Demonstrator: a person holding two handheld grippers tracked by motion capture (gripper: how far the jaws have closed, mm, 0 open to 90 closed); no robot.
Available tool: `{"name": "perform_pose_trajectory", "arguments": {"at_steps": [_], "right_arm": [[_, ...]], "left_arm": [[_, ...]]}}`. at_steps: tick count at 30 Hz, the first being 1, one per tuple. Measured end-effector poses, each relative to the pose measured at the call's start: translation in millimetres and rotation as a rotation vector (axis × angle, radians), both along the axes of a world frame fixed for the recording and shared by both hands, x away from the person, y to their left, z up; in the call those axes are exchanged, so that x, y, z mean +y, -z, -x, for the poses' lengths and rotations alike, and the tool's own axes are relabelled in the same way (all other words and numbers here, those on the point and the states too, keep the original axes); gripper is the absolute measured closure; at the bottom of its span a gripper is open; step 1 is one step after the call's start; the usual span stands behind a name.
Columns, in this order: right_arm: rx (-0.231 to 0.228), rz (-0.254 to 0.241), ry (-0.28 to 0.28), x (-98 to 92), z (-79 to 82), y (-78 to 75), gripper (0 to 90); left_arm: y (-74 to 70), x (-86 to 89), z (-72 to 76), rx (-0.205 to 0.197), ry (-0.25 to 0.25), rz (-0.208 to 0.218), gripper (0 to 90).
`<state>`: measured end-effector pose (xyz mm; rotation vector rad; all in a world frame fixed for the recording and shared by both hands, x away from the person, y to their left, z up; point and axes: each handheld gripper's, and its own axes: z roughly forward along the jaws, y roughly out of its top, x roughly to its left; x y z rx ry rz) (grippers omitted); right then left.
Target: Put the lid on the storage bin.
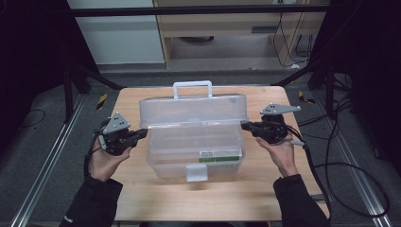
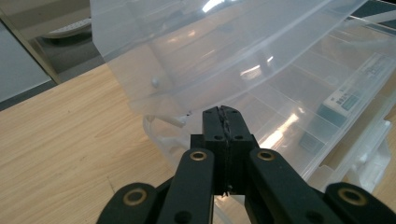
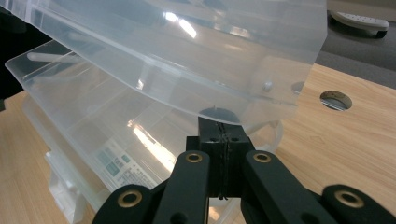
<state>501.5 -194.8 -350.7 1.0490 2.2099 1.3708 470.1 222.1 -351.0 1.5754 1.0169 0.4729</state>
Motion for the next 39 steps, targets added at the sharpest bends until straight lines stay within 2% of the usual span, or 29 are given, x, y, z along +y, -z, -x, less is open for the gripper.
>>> {"name": "perform_pose_trajectory", "arguments": {"at_steps": [8,13,24,31,39], "right_arm": [[-0.003,0.031,-0.003,1.0,10.5,8.2,90.0],[-0.022,0.045,0.0,-1.4,20.2,12.1,89.6],[-0.027,0.058,0.018,-9.0,28.6,20.1,89.5],[-0.02,0.075,0.017,-9.7,31.5,27.2,89.2],[-0.013,0.125,0.017,-6.6,34.0,30.1,89.0]], "left_arm": [[9.4,-0.2,6.9,-0.008,0.007,0.009,89.5],[16.7,1.5,11.3,-0.018,0.0,0.009,89.5],[26.0,2.9,16.3,0.001,0.009,0.002,89.5],[32.6,2.2,20.0,0.011,0.012,-0.022,89.5],[38.8,0.3,23.0,0.017,0.006,-0.044,89.5]]}}
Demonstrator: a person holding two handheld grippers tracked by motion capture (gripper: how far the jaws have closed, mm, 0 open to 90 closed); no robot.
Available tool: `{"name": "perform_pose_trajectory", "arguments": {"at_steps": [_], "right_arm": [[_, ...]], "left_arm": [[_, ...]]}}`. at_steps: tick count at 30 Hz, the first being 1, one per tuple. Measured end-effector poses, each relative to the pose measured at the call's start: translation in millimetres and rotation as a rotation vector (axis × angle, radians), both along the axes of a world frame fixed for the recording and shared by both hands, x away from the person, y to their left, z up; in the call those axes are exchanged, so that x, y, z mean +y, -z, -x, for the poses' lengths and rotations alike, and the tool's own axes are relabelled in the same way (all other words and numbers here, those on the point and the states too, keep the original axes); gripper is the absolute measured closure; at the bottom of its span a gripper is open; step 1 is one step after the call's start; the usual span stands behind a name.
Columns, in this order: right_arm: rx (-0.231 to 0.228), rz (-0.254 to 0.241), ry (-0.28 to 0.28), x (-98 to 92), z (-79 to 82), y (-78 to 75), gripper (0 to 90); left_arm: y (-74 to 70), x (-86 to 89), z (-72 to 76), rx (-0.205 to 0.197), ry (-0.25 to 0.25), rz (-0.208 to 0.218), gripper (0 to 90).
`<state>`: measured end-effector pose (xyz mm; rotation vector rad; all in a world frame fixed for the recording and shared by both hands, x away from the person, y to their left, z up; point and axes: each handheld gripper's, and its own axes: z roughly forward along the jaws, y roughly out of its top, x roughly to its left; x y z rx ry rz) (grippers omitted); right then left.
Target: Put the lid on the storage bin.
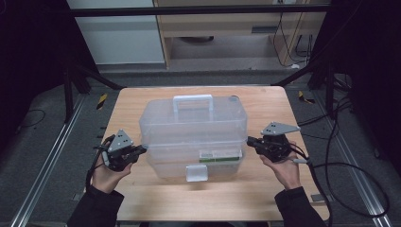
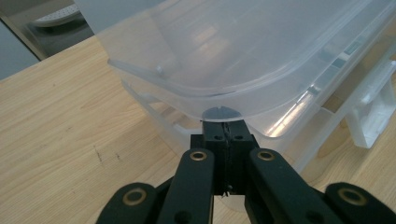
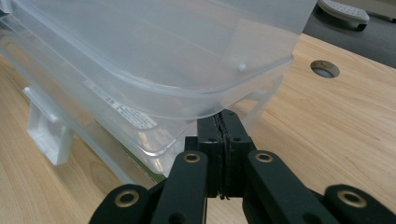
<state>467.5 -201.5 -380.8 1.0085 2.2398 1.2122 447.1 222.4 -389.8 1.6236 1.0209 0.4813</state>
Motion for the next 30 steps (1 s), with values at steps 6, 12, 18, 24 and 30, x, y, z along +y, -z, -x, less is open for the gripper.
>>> {"name": "perform_pose_trajectory", "arguments": {"at_steps": [6,12,18,24,30], "right_arm": [[0.01,0.016,-0.001,1.3,0.3,4.7,89.0],[0.024,0.04,0.002,1.7,0.4,10.6,89.3],[0.028,0.06,0.0,1.6,0.3,13.5,89.5],[0.035,0.061,0.003,1.3,1.0,14.4,89.7],[0.046,0.082,0.007,1.7,0.7,17.4,89.6]], "left_arm": [[3.9,1.1,2.6,0.009,0.0,-0.015,89.5],[9.4,2.6,1.7,0.022,-0.007,-0.029,89.4],[12.6,2.6,1.4,0.037,-0.002,-0.038,89.4],[14.7,2.0,0.9,0.043,-0.004,-0.044,89.3],[19.1,1.9,-0.5,0.059,-0.007,-0.056,89.3]]}}
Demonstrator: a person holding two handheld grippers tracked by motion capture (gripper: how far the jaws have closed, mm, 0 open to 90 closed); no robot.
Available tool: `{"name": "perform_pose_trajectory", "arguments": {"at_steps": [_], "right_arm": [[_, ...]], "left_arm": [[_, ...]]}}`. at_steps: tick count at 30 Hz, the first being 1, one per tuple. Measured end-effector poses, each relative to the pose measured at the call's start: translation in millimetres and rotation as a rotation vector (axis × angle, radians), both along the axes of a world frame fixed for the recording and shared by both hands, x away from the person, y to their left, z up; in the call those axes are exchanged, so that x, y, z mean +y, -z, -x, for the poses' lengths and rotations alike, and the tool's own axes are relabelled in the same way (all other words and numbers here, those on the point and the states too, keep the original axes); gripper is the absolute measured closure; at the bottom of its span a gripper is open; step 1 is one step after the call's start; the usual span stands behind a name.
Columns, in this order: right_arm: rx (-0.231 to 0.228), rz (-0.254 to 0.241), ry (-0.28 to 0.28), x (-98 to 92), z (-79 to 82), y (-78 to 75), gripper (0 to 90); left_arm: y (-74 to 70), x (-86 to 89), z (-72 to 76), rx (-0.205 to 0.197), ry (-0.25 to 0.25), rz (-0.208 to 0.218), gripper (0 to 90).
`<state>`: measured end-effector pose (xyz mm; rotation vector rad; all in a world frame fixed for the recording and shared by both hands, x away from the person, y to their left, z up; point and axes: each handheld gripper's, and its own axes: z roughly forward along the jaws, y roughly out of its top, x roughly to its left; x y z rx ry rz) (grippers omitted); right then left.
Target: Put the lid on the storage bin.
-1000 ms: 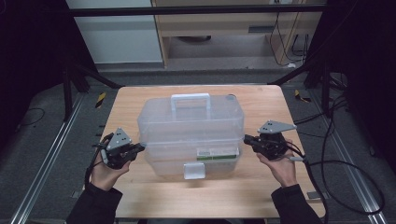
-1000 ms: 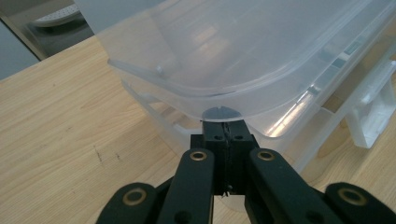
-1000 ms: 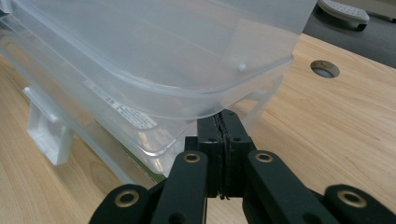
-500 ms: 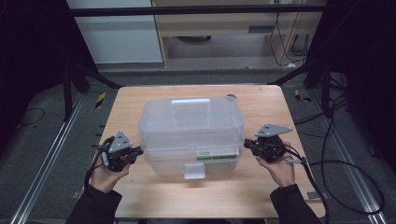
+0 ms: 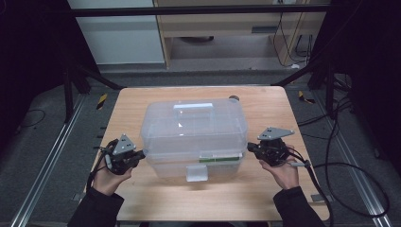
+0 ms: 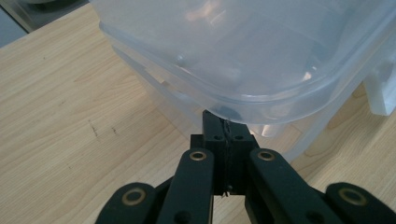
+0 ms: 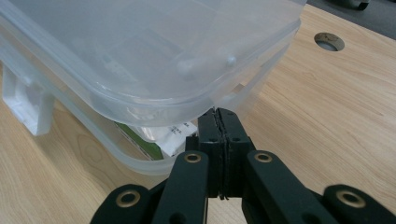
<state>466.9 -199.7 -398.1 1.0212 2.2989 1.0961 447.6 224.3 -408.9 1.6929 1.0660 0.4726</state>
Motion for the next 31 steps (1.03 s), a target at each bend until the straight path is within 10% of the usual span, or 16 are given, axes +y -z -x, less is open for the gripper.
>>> {"name": "perform_pose_trajectory", "arguments": {"at_steps": [8,19,31], "right_arm": [[0.019,0.073,0.012,3.9,-2.4,9.7,89.6],[0.009,0.051,0.136,-24.0,-11.5,25.2,84.1],[-0.036,0.011,0.254,-53.8,-14.8,35.1,47.1]], "left_arm": [[14.5,5.7,-8.7,0.03,-0.029,-0.038,89.2],[24.7,34.6,-23.2,0.066,-0.104,-0.068,85.3],[39.4,50.6,-33.9,0.072,-0.173,-0.111,58.8]]}}
